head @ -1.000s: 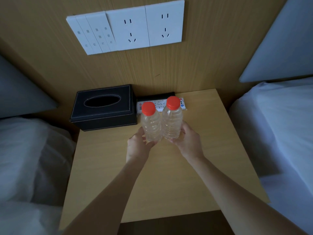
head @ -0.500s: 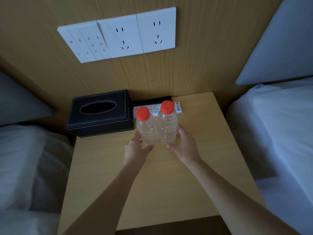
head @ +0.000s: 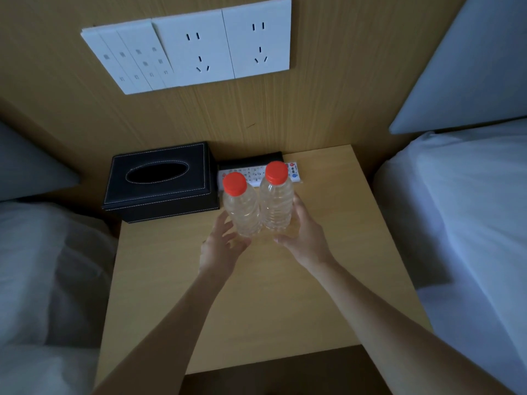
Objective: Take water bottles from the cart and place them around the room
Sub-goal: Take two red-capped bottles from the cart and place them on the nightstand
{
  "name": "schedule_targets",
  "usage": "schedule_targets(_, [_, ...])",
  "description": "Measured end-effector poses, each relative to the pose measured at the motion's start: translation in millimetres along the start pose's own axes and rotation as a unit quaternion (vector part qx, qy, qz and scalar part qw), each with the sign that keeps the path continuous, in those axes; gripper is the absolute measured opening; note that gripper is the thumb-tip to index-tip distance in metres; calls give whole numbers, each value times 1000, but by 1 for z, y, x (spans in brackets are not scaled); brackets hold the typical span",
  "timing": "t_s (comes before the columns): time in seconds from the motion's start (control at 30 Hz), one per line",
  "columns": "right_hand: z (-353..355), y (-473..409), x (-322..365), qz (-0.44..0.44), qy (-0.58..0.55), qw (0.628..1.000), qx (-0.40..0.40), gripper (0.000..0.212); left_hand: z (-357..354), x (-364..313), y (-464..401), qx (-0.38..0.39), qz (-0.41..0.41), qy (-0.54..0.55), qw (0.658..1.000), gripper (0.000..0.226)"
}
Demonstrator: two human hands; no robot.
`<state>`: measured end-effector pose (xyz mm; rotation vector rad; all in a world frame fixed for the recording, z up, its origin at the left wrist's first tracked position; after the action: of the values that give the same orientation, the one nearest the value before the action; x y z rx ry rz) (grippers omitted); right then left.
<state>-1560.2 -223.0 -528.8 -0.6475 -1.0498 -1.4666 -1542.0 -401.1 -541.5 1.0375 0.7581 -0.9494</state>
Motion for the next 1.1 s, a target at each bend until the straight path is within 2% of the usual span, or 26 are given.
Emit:
schedule_targets(0.33, [9, 58, 6, -53, 15, 998, 4, 97, 25, -2, 59, 2, 32, -46, 998, 75])
schedule_targets(0.5, [31, 114, 32, -50, 65, 997, 1, 91, 41, -26, 127, 14, 36, -147, 988, 68])
schedule_targets(0.67, [62, 194, 66, -32, 134, 990, -35, 86, 53, -69, 198, 64, -33, -246, 967, 60])
schedule_targets(0.77, [95, 254, 90, -36, 150, 985, -73, 84, 52, -105, 237, 98, -90, -267, 954, 57])
schedule_targets(0.9, [145, 353, 122, -49, 127, 974, -179, 84, 45, -163, 296, 126, -197, -252, 939, 54])
schedule_targets(0.97, [165, 408, 136, -51, 129, 963, -232, 96, 39, -187, 335, 137, -247, -240, 929, 52])
schedule_targets(1.1, [193, 520, 158, -49, 149, 935, -319, 84, 10, -231, 427, 212, -322, -236, 892, 49])
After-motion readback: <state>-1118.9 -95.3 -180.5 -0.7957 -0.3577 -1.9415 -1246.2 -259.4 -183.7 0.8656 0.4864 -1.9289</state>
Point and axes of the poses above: each hand's wrist, its own y-axis away from the middle knuckle, its own z-axis out of the back of the hand, x = y × z, the point moved 2 cm from there along -y, towards the middle knuckle
